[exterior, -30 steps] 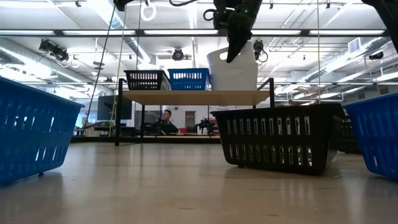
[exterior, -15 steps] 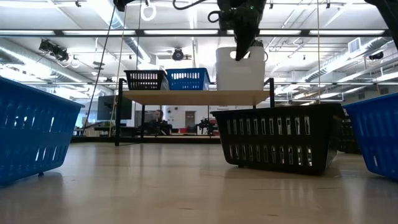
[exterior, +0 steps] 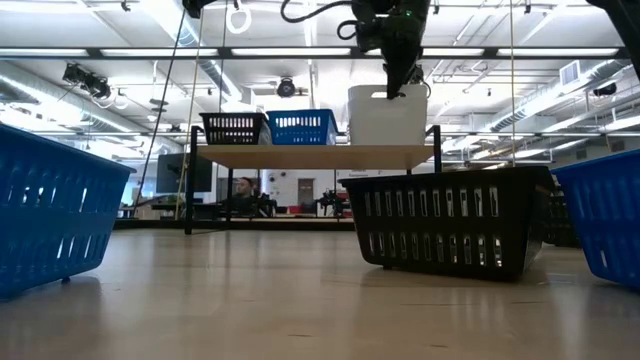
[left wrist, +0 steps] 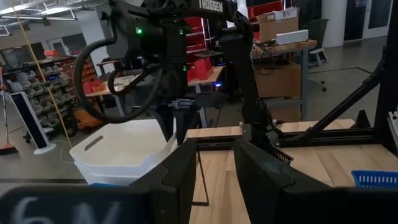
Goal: Stack baskets on shelf by color
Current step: Stack the top white bin on top of the other white bin on the shelf
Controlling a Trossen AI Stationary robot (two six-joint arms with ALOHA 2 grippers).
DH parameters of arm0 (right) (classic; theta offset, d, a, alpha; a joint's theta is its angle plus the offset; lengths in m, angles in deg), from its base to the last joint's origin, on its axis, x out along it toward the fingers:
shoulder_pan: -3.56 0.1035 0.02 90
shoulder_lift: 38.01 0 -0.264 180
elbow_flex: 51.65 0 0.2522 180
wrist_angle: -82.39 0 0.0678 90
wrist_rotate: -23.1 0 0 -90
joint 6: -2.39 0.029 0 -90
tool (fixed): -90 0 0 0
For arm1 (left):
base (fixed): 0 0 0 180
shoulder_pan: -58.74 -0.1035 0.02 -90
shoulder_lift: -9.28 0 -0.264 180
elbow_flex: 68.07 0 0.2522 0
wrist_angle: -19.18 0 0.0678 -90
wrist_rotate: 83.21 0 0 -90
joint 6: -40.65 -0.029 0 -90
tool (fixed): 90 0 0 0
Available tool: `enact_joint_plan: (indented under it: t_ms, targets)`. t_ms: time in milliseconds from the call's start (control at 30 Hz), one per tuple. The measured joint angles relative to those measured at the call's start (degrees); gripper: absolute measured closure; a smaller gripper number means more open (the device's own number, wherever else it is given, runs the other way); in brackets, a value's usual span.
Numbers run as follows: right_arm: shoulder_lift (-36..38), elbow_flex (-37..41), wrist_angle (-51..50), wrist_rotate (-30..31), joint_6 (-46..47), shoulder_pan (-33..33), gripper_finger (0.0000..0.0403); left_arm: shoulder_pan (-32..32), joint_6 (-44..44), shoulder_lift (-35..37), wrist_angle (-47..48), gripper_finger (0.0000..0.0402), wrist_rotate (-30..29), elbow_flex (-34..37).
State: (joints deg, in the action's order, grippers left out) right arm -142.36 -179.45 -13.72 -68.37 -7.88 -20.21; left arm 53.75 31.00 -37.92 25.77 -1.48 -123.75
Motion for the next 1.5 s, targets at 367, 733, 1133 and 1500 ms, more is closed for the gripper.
enact_joint_plan:
  t_ms: [367,733,1133,1500]
  targets:
    - [-0.07,-0.02,-1.17,0.35,0.26,1.32,0.0296,-0.01,0.0,0.02,-0.05,0.0285,0.0,0.0]
    - [-0.16,4.04,-0.65,1.72,0.17,2.25,0.0297,-0.02,-0.02,0.02,0.27,0.0285,-0.02,0.0]
    - [-0.18,0.66,-0.42,5.61,-1.48,2.27,0.0297,-0.02,-0.06,0.02,0.27,0.0285,-0.02,0.0]
    - [-0.18,-8.55,0.16,5.95,0.09,4.33,0.0297,-0.02,-0.17,0.04,0.28,0.0285,-0.04,0.0]
